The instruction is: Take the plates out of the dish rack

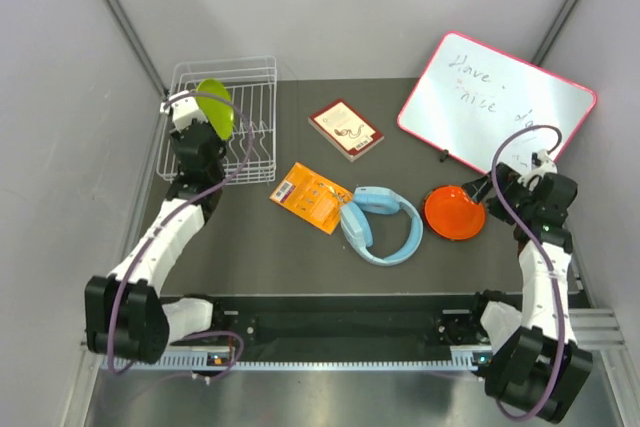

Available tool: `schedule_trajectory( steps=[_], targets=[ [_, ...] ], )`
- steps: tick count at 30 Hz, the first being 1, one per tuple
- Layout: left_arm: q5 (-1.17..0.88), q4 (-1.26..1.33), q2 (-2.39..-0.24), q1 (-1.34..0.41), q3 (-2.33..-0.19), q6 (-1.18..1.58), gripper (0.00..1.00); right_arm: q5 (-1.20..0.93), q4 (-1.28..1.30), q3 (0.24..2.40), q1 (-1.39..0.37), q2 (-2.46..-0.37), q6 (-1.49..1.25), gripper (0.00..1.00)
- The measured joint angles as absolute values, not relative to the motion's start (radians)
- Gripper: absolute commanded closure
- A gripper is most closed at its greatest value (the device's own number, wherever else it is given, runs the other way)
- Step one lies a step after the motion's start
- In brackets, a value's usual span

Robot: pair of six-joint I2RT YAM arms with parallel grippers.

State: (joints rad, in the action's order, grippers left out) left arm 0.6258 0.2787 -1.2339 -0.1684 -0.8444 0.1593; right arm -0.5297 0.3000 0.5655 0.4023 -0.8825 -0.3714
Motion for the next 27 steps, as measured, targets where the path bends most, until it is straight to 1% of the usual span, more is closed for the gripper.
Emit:
schedule_trajectory(
  steps=[3,6,10,12,15,18,20,27],
  targets=[
    [0.445,0.216,-1.153,-0.186,-0.844,0.276,1.0,-0.559,0.306,0.572,0.401,-0.822,-0.395,0.08],
    [0.239,0.21,-1.122,-0.234,-0.824,0.398,1.0,-0.595,0.295,0.569,0.388,-0.764,-0.437,0.07],
    [0.026,0.208,-1.148,-0.343,-0.778,0.52,1.0,-0.633,0.23,0.535,0.337,-0.665,-0.511,0.05],
    [-0.036,0.208,-1.18,-0.39,-0.774,0.559,1.0,-0.635,0.21,0.514,0.294,-0.622,-0.542,0.03],
    [-0.098,0.215,-1.236,-0.464,-0.774,0.61,1.0,-0.627,0.182,0.494,0.226,-0.584,-0.575,0.04],
    [-0.117,0.22,-1.259,-0.519,-0.774,0.643,1.0,-0.62,0.147,0.485,0.16,-0.587,-0.6,0.06],
    [-0.127,0.237,-1.268,-0.548,-0.774,0.661,1.0,-0.612,0.123,0.485,0.117,-0.612,-0.611,0.06],
    [-0.17,0.289,-1.327,-0.606,-0.774,0.707,1.0,-0.513,0.023,0.485,-0.117,-0.747,-0.645,0.07]
  ],
)
